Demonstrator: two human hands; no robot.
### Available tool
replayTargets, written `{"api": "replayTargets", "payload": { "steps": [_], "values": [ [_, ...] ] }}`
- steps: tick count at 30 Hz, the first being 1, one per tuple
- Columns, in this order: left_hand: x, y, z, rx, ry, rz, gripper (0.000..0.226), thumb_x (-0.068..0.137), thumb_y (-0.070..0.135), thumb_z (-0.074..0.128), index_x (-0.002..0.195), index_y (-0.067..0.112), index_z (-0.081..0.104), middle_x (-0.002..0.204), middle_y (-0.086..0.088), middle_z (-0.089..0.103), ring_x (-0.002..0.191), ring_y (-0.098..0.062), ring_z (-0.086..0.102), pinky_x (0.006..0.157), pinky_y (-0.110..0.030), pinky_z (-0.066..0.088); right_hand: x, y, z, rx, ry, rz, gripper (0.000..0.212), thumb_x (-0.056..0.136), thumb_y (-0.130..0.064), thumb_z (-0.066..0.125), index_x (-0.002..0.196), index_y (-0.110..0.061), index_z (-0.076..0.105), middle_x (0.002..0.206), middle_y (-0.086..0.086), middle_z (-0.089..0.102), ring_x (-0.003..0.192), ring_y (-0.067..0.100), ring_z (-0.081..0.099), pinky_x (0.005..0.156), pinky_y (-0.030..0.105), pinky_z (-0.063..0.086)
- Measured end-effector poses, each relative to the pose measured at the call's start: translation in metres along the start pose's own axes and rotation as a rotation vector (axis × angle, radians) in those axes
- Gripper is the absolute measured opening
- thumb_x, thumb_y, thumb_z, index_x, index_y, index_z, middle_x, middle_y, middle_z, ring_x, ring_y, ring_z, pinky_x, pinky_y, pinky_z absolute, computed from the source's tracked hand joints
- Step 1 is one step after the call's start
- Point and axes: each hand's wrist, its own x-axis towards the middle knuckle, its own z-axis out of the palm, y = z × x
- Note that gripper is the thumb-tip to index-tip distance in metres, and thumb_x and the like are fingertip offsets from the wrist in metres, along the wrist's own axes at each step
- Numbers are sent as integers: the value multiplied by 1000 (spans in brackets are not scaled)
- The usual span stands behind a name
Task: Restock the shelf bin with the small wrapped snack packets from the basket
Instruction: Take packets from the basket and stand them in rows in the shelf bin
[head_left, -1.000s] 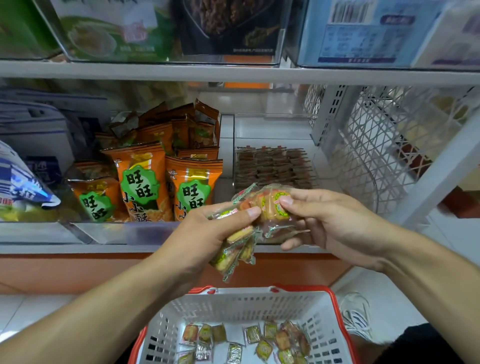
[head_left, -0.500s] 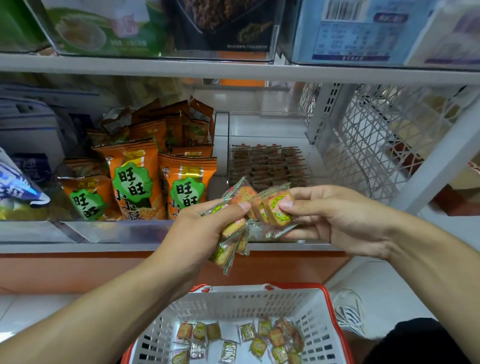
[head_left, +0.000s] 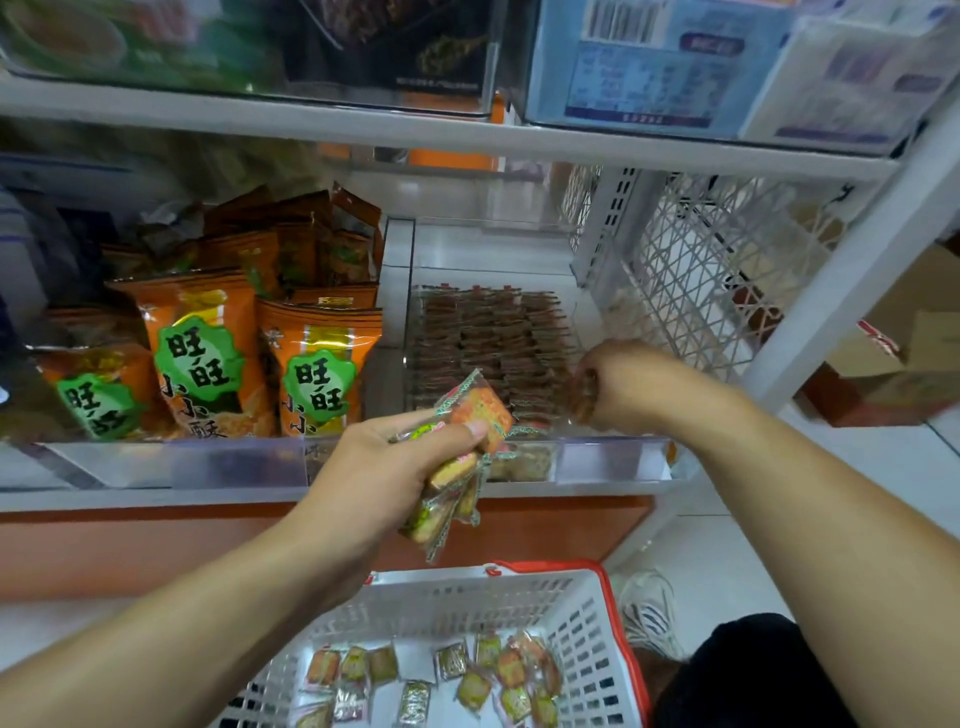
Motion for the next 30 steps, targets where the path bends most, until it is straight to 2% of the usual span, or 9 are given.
{"api": "replayTargets", "payload": {
  "steps": [5, 11, 13, 16, 20, 23, 25, 27, 30],
  "values": [
    [1, -3, 3, 15, 13, -11, 25, 79, 38, 79, 96, 19, 82, 81, -10, 77, 64, -22, 69, 58, -29, 55, 29, -5, 25, 43, -103, 172, 39, 88, -10, 66, 127, -9, 56, 118, 13, 66, 105, 30, 64, 74, 28, 47],
    [2, -2, -3, 23, -9, -26, 28, 79, 41, 80, 98, 20, 82, 85, -11, 78, 67, -23, 70, 61, -30, 56, 38, 2, 28, 267, -129, 377, 97, 80, -10, 77, 151, 0, 13, 132, 17, 55, 117, 32, 58, 78, 32, 50],
    [2, -2, -4, 29, -10, -29, 27, 81, 41, 79, 98, 20, 82, 85, -11, 78, 67, -23, 71, 60, -30, 56, 40, 2, 33, 281, -120, 380, 104, 78, -10, 79, 152, 1, 6, 134, 19, 54, 119, 34, 58, 83, 34, 53],
    [2, -1, -5, 27, -13, -42, 27, 81, 40, 79, 98, 19, 82, 87, -13, 78, 68, -23, 72, 61, -30, 56, 41, 1, 36, 292, -102, 383, 97, 83, -11, 73, 152, 3, 6, 136, 21, 54, 120, 34, 58, 80, 32, 49],
    [1, 2, -5, -15, -15, -52, 27, 78, 38, 81, 96, 17, 82, 84, -10, 78, 66, -22, 71, 57, -26, 55, 31, -2, 27, 164, -148, 357, 66, 87, -11, 68, 141, 0, 31, 129, 18, 57, 116, 33, 59, 78, 33, 47],
    [0, 4, -6, -34, -34, -49, 27, 80, 37, 80, 96, 15, 82, 81, -11, 77, 64, -22, 70, 55, -26, 54, 18, -9, 4, 48, 124, 190, 39, 90, -11, 64, 125, -6, 49, 120, 16, 60, 106, 32, 61, 76, 31, 47],
    [0, 5, -6, -57, -57, -44, 27, 81, 36, 79, 98, 15, 81, 83, -10, 76, 65, -21, 70, 58, -27, 55, 2, -23, -9, 403, 239, 40, 21, 92, -29, 68, 108, -17, 63, 100, 5, 69, 82, 18, 69, 63, 26, 50],
    [0, 6, -6, -83, -84, -31, 30, 81, 37, 78, 101, 15, 81, 87, -10, 77, 67, -19, 70, 59, -28, 55, -21, -44, -13, 981, -15, -109, 28, 89, -50, 68, 95, -23, 71, 85, -2, 70, 59, 8, 66, 49, 22, 49],
    [1, 5, -4, -110, -87, -6, 41, 77, 45, 77, 106, 15, 80, 100, -14, 78, 74, -19, 72, 62, -30, 56, -44, -59, -5, 1306, -215, -245, 24, 85, -41, 70, 99, -21, 74, 82, 3, 70, 66, 12, 66, 55, 27, 56]
  ]
}}
